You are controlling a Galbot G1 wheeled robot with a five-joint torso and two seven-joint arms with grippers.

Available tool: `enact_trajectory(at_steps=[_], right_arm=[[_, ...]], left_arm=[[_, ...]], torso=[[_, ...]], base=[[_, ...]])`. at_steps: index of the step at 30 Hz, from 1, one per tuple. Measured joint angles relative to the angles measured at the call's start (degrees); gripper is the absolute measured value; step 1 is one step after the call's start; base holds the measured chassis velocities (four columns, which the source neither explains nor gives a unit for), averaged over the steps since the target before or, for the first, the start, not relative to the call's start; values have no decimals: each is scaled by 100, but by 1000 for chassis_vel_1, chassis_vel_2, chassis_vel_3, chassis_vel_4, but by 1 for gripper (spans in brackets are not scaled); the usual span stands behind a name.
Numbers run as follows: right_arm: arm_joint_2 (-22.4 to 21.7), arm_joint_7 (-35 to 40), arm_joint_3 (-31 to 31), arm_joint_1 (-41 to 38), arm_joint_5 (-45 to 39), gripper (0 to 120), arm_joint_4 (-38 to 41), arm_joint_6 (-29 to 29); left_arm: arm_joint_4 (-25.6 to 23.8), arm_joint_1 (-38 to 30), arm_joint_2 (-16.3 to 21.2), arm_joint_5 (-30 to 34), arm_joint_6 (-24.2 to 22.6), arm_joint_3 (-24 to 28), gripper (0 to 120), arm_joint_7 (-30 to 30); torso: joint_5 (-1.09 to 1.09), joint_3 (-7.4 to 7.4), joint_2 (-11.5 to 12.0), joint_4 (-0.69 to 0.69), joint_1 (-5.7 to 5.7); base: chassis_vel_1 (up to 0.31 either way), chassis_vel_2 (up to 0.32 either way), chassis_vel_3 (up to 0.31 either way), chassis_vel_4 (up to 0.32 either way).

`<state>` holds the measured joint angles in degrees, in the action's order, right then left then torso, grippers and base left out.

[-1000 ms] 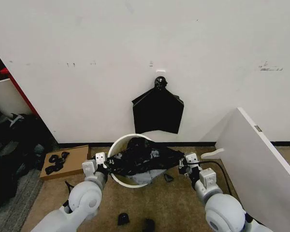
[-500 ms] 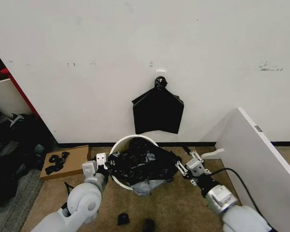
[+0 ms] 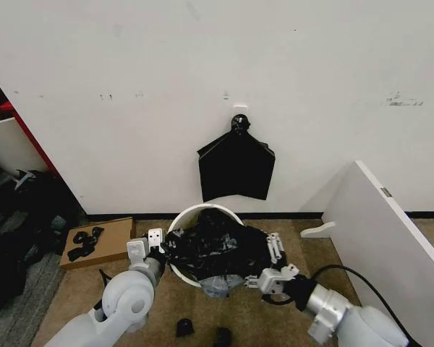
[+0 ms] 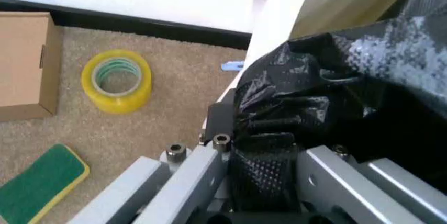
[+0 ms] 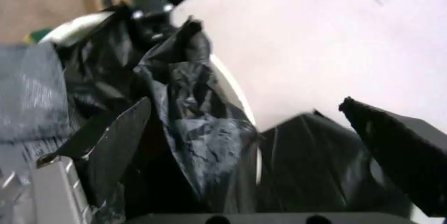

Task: Place the garbage bag over the trash bin.

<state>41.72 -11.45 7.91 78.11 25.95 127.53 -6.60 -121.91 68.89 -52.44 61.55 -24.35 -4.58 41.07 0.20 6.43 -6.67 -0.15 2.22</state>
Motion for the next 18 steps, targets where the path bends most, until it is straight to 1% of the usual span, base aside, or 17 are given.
enact_trajectory(at_steps=[3, 5, 6, 7, 9, 11, 13, 14, 16, 18], right_arm=[[-155, -286, -220, -468, -65, 100, -142, -2], [-199, -325, -257, -546, -140, 100, -159, 22], [-274, -375, -315, -662, -294, 100, -180, 86], [-454, -449, -427, -885, -636, 100, -199, 253], [-663, -535, -551, -1155, -950, 100, -199, 385], [-708, -559, -586, -1217, -989, 100, -195, 408], [-827, -647, -740, -1402, -1109, 100, -164, 490], [-896, -694, -927, -1542, -1160, 100, -113, 638], [-914, -764, -1194, -1767, -922, 100, -92, 754], [-891, -795, -1323, -1920, -635, 100, -120, 768]], left_arm=[[-41, -27, 37, 53, -36, 22, 1, 9], [-41, -41, 46, 62, -42, 31, 1, 10], [-41, -66, 56, 70, -48, 42, 1, 11], [-29, -127, 66, 88, -54, 71, 1, 11], [22, -204, 66, 115, -62, 120, 1, 11], [41, -230, 63, 126, -66, 135, 1, 11], [100, -306, 45, 161, -76, 179, 1, 11], [148, -380, 16, 196, -89, 217, 1, 14], [226, -518, -25, 279, -125, 275, 1, 35], [273, -600, -43, 325, -144, 313, 1, 50]], torso=[[0, 0, 0, 0, 0], [1, 0, 0, 0, 0], [1, 0, 0, 0, 0], [0, 0, 0, 0, 0], [-1, 1, 0, -1, 0], [0, 0, 0, -1, 0], [-1, 1, 0, -1, 0], [-1, 1, 0, 0, 0], [0, 0, 0, -2, 0], [0, 0, 0, -2, 0]], base=[[0, 0, 0, 0], [0, 0, 0, 0], [0, 0, 0, 0], [0, 0, 0, 0], [0, 0, 0, 0], [0, 0, 0, 0], [0, 0, 0, 0], [0, 0, 0, 0], [0, 0, 0, 0], [0, 0, 0, 0]])
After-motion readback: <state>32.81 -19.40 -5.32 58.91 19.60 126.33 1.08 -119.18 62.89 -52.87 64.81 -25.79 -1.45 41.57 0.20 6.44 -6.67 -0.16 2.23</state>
